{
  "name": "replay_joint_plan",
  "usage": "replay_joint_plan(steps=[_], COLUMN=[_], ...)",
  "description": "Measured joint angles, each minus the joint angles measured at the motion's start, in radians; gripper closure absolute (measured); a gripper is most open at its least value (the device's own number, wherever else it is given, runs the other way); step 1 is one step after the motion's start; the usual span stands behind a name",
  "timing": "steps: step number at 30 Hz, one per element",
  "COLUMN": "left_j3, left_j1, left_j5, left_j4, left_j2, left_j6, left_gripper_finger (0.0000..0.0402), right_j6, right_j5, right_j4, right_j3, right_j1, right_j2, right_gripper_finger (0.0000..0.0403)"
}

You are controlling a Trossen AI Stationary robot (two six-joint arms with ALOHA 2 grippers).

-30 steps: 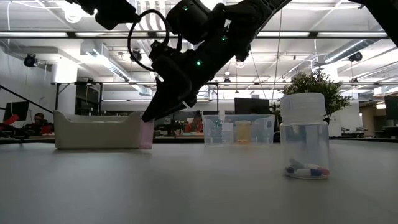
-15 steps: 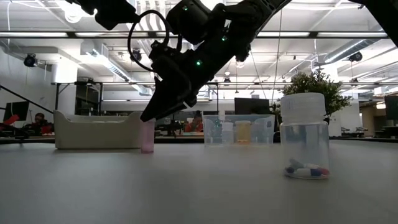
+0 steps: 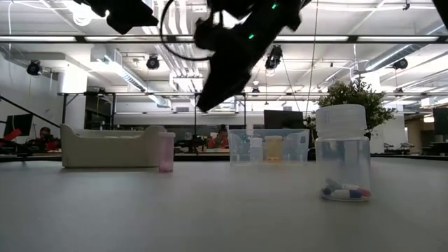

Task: Pick and place medicine bottles into bin by pill shape (circle, oval)
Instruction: Put the small pink pill bottle into the gray bin

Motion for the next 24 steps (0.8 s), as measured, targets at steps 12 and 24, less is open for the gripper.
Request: replay_joint_plan(steps=[12,24], left_j3=[0.000,0.000], left_j1=[0.000,-0.001], left_j5=[0.000,0.009], left_j4=[0.007,0.127], left_j2=[0.021,0.272], left_j6=[-0.026,-0.097], left_gripper_finger=[0.0260,0.0260], right_j6=[0.046,-0.022], right_j5=[0.027,0.061], right_j4=[0.002,0.448], right_j3=[-0.310,-0.682], right_j1=[0.100,0.126], right_j2=[-0.316,-0.647], right_gripper_finger=[0.0200,0.0200])
